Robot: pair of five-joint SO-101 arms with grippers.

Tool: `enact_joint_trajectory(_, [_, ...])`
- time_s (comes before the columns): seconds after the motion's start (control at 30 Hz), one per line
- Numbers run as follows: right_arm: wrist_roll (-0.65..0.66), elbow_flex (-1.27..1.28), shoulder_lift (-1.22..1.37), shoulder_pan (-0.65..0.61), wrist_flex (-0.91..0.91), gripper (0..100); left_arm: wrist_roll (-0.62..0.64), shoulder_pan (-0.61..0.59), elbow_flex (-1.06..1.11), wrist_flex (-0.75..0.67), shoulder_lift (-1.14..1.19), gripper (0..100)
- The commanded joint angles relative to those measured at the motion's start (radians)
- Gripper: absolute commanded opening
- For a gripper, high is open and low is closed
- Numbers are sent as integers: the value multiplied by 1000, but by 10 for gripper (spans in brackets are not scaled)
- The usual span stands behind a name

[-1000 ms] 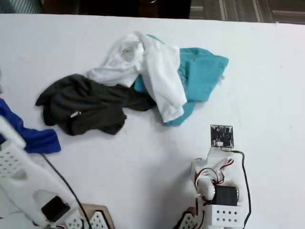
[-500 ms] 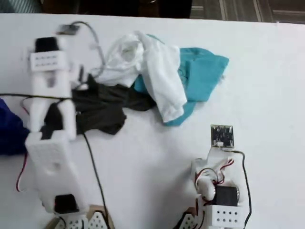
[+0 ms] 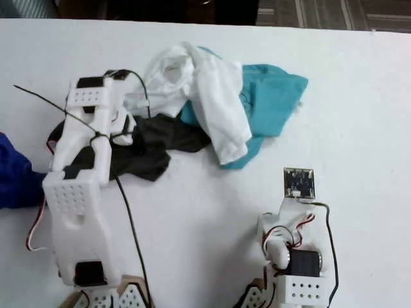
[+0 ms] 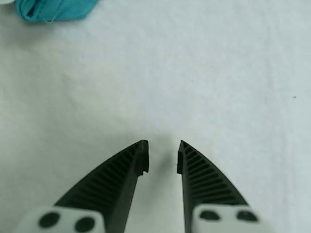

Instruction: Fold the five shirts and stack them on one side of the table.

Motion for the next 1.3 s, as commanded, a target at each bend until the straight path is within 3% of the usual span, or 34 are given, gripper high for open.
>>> enact_joint_trajectory(0.0, [-6,9,2,7,-19,106,3,-78,-61,12,60,101])
enact_joint_trajectory(0.03, [-6,9,2,7,-19,106,3,-107,-93,29,77,27])
enact_joint_trajectory(0.07, [-6,9,2,7,-19,106,5,-140,-125,49,92,15])
enact_joint_trajectory(0.1, [-6,9,2,7,-19,106,6,-176,-160,74,109,48])
enact_joint_trajectory(0.3, [-6,9,2,7,-19,106,8,-419,-444,161,152,24])
enact_joint_trajectory(0.67, [-6,9,2,7,-19,106,6,-804,-1268,245,152,24])
enact_joint_trajectory(1.07, [-6,9,2,7,-19,106,5,-922,-1141,264,110,25])
enact_joint_trajectory(1.27, [-6,9,2,7,-19,106,-2,-931,-980,265,106,159])
